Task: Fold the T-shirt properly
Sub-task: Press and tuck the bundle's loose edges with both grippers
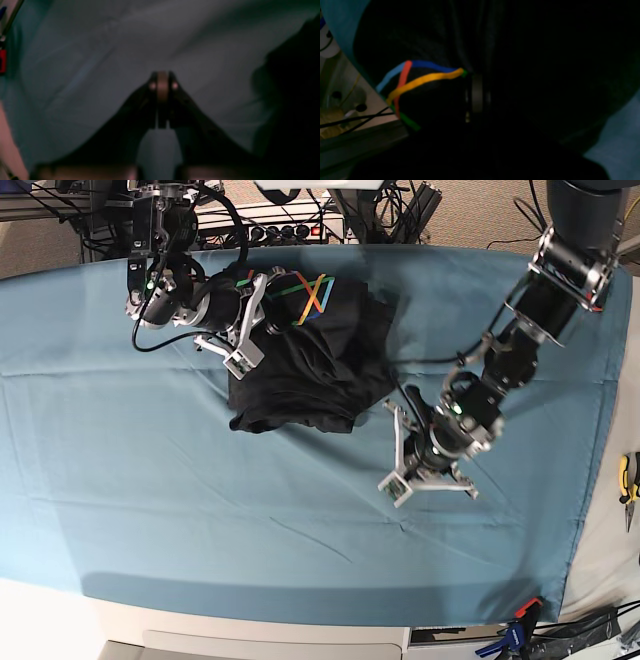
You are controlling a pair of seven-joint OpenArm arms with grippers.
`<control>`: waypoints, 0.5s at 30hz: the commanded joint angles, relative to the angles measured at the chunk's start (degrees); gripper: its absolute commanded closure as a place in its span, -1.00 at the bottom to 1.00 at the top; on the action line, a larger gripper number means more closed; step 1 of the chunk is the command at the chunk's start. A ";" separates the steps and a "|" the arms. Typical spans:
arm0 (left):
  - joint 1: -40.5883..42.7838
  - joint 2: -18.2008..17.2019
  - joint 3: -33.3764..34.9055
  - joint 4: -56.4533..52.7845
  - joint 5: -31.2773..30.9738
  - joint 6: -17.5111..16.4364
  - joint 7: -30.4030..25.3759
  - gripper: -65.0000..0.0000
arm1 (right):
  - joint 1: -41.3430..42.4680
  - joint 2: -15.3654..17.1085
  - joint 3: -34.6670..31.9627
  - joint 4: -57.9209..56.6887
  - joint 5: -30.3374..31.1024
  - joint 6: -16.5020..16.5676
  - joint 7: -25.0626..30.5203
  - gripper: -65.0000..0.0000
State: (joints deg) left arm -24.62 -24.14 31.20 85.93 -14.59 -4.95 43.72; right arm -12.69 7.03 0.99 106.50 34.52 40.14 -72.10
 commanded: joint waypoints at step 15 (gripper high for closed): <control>-0.72 -0.61 -22.95 3.50 -26.47 -15.04 7.89 1.00 | 7.15 -0.31 0.24 0.76 13.33 -0.14 1.40 1.00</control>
State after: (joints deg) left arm -24.12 -24.43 8.60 88.51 -40.47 -19.86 52.62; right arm -6.20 6.63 1.06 106.41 46.74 39.94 -71.96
